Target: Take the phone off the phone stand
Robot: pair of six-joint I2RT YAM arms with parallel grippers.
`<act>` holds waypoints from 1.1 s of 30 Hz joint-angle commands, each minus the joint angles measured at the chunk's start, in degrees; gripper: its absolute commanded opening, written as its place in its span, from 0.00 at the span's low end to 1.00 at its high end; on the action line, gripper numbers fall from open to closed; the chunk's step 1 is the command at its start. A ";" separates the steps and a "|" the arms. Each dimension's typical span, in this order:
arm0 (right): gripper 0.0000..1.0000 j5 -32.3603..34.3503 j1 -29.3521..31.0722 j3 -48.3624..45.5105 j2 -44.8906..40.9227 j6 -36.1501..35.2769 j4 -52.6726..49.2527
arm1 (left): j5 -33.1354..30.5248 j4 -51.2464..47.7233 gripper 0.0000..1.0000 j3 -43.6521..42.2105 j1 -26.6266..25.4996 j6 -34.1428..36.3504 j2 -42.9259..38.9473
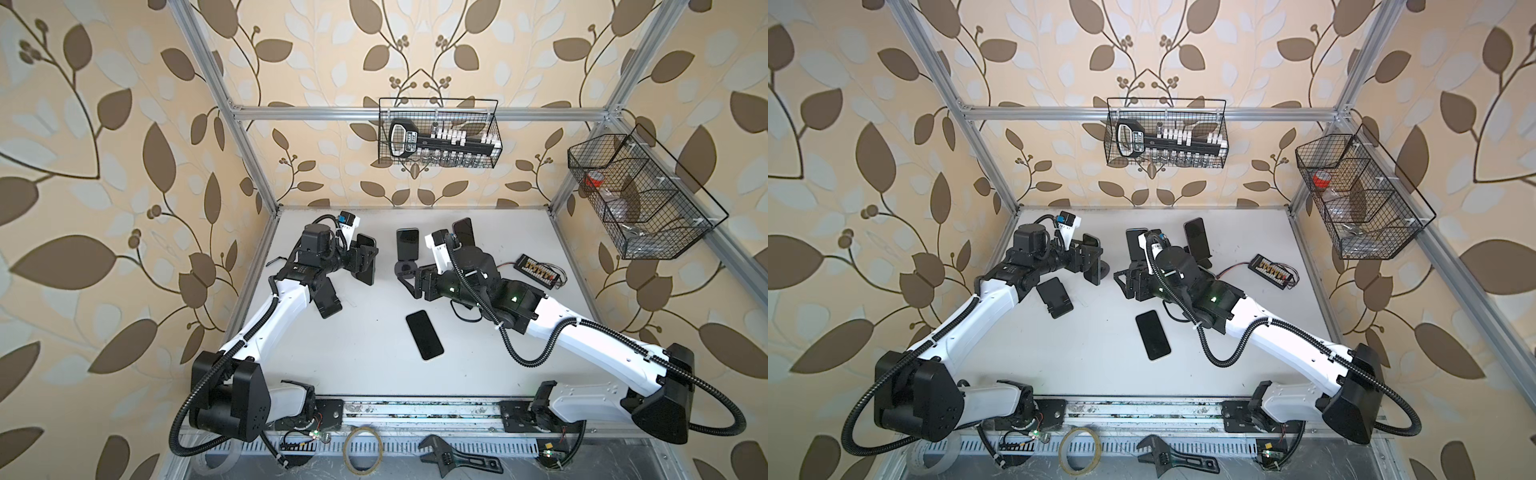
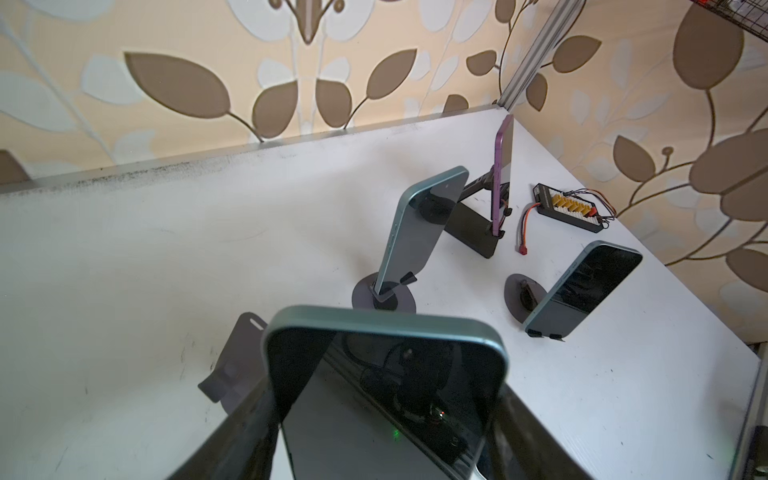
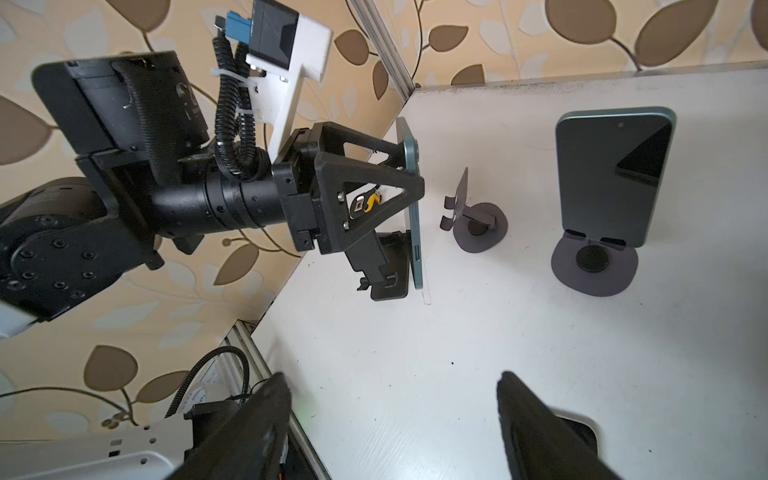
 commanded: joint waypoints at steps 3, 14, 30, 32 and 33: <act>0.79 2.47 1.50 -2.13 -1.55 1.11 0.11 | -0.88 -0.59 0.48 -0.93 -0.70 -2.81 -5.93; 0.78 4.82 2.82 -7.58 -3.99 2.97 1.37 | -4.14 -8.66 0.46 -2.95 -3.58 -2.85 -10.42; 0.77 7.34 2.96 -12.14 -4.92 4.45 4.04 | -5.33 -9.67 0.42 -1.77 -5.27 -4.66 -8.54; 0.77 7.50 2.94 -12.40 -4.66 4.45 4.43 | -5.00 -9.53 0.41 -1.77 -5.36 -5.07 -8.09; 0.77 7.68 2.96 -12.37 -4.55 4.41 4.67 | -4.76 -9.49 0.41 -1.79 -5.36 -5.22 -7.84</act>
